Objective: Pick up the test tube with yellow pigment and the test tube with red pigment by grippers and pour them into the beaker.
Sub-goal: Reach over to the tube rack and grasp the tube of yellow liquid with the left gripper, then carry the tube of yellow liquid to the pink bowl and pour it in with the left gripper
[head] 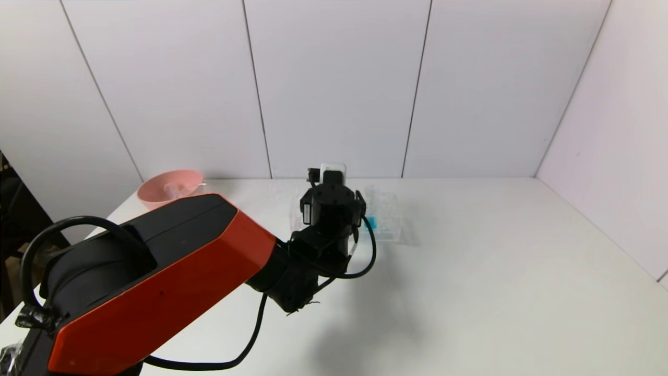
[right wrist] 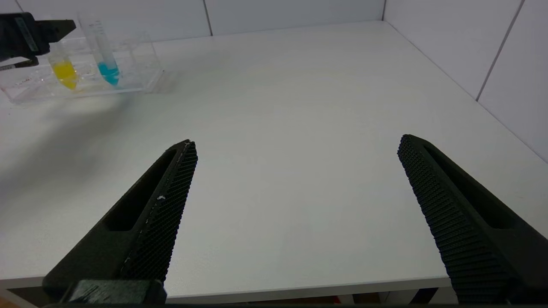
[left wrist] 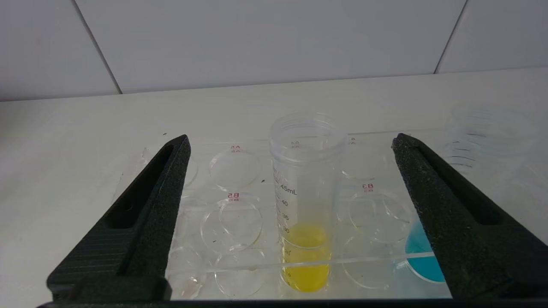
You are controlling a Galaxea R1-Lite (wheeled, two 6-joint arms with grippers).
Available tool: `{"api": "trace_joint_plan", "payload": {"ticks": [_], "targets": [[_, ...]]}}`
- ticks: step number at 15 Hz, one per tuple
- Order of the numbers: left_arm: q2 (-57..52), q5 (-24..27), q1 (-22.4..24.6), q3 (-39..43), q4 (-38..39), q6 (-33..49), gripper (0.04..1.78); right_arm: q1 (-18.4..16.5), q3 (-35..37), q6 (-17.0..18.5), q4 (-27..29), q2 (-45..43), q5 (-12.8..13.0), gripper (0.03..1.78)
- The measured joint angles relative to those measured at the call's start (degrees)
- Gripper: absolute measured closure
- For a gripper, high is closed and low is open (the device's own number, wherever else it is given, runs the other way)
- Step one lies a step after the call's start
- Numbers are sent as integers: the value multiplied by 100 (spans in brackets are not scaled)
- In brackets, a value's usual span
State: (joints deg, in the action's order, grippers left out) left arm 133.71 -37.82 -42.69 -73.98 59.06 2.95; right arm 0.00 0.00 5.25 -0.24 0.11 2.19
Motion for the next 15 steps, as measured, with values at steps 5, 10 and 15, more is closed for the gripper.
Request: {"api": "trace_joint_plan", "payload": {"ticks": [5, 10, 15], "targets": [[116, 13, 113, -178, -9, 2, 101, 0, 0, 0, 0, 0, 0, 10], [213, 11, 151, -330, -22, -6, 137, 0, 0, 0, 2, 0, 0, 10], [207, 4, 151, -338, -39, -11, 137, 0, 0, -2, 0, 0, 0, 10]]}}
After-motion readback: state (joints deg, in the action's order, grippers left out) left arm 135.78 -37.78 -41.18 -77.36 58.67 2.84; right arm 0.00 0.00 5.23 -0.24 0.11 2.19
